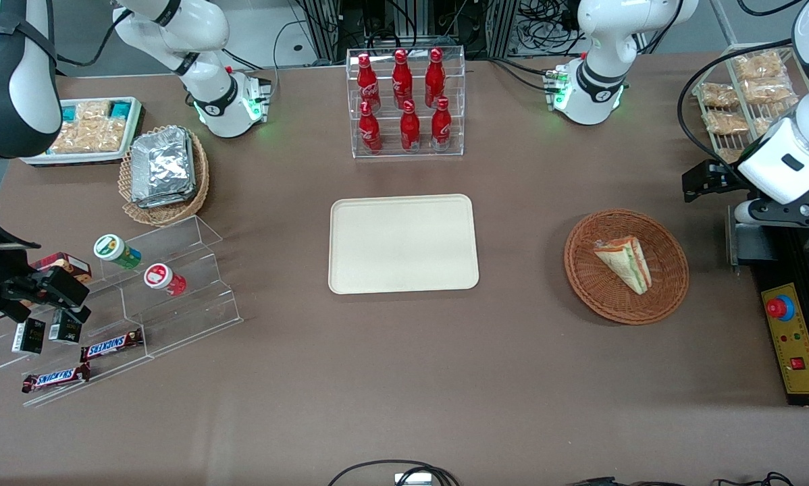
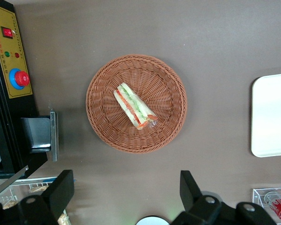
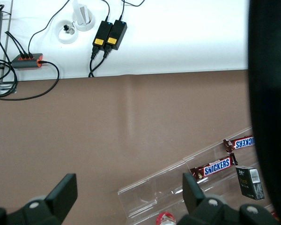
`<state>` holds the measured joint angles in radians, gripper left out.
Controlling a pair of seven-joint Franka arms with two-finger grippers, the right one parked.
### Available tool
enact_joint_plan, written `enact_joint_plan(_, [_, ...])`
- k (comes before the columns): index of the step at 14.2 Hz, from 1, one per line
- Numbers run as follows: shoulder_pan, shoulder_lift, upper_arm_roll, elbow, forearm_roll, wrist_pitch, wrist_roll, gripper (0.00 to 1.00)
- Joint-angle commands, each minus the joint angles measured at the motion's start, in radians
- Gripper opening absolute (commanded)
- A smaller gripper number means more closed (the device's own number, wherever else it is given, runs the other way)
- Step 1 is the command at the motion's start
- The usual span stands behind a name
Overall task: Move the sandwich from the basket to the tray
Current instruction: 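Move the left gripper over the wrapped sandwich in the wicker basket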
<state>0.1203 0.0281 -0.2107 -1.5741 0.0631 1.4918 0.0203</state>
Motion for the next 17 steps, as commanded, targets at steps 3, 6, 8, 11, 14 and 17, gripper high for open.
enact_joint_plan(3, [0.004, 0.001, -0.003, 0.011, 0.006, -0.019, -0.025, 1.00])
enact_joint_plan(6, [0.028, 0.016, -0.001, -0.020, 0.010, 0.002, -0.055, 1.00])
enact_joint_plan(8, [0.030, 0.009, 0.001, -0.110, 0.015, 0.085, -0.086, 1.00])
enact_joint_plan(11, [0.044, -0.001, 0.001, -0.266, 0.017, 0.244, -0.180, 1.00])
enact_joint_plan(14, [0.051, -0.001, 0.002, -0.392, 0.018, 0.401, -0.291, 1.00])
enact_joint_plan(17, [0.051, 0.002, 0.002, -0.504, 0.018, 0.549, -0.380, 1.00])
